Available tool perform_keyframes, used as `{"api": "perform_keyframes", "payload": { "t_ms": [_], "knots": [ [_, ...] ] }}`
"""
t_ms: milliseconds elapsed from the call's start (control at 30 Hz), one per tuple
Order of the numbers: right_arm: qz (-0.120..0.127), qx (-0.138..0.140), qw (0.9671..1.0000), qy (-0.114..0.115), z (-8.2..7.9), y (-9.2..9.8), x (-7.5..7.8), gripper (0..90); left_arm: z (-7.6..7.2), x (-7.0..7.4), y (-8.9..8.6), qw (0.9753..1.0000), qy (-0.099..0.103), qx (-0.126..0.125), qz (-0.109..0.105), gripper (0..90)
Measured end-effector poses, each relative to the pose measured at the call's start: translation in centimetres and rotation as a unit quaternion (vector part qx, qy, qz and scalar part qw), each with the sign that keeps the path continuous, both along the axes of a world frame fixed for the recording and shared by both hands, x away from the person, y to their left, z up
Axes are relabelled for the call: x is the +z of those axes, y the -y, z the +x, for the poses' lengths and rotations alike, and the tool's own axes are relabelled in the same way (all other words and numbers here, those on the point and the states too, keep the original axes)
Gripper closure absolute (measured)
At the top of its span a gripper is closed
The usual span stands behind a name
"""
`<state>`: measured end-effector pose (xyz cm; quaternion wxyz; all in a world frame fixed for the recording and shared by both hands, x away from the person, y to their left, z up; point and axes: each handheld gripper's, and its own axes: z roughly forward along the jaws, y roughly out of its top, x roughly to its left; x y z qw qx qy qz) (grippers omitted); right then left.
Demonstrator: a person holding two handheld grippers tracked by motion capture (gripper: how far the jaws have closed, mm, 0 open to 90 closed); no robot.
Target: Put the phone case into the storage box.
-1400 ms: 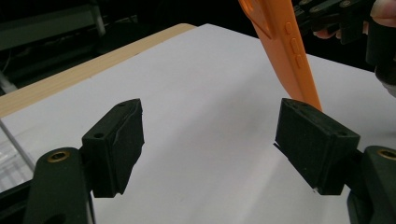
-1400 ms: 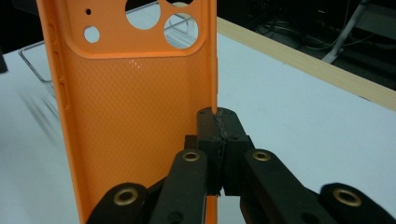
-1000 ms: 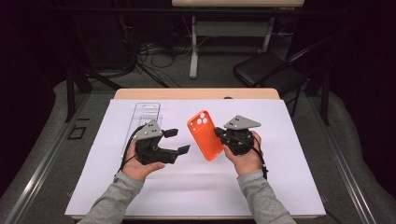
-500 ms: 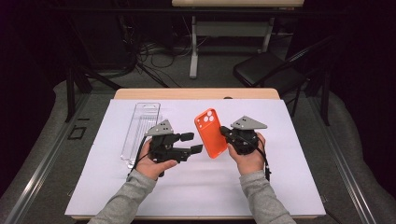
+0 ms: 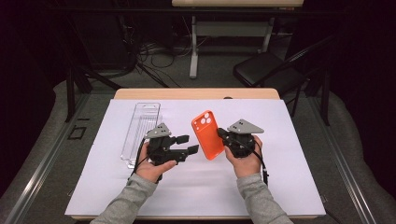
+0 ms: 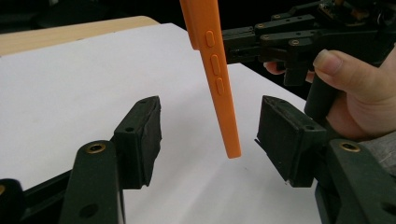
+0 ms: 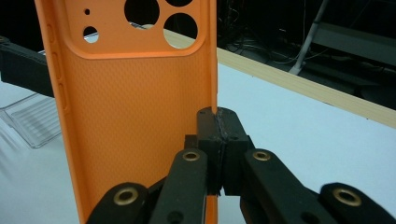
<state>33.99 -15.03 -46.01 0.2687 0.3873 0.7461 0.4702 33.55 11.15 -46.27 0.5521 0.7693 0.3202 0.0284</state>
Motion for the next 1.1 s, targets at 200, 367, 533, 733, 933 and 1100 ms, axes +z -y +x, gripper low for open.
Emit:
{"api": "perform_keyframes", "payload": {
  "t_ms": [200,367,533,733,933,1100],
  "knots": [
    [-0.002,0.003,1.0,-0.001,-0.2,-0.5,-0.4,89.4,-0.2,-0.3,-0.1,0.9995,-0.026,0.017,-0.006,42.5],
    [0.0,0.008,1.0,0.0,-0.3,-0.8,-0.5,89.4,-0.3,-0.7,0.0,0.9992,-0.033,0.019,-0.014,47.0],
    [-0.001,0.012,0.9999,0.002,-0.5,-1.1,-0.6,89.4,-0.2,-1.1,-0.2,0.9984,-0.042,0.025,-0.03,53.4],
    [0.005,0.016,0.9999,0.002,-0.6,-1.2,-0.7,89.4,-0.3,-1.2,-0.1,0.9977,-0.054,0.026,-0.031,57.0],
    [0.008,0.018,0.9998,0.002,-0.7,-1.3,-0.6,89.4,-0.3,-1.5,0.0,0.9969,-0.07,0.016,-0.034,62.8],
    [0.011,0.021,0.9997,0.0,-0.8,-1.4,-0.7,89.4,-0.2,-1.6,0.1,0.9959,-0.083,0.005,-0.037,65.5]
  ]
}}
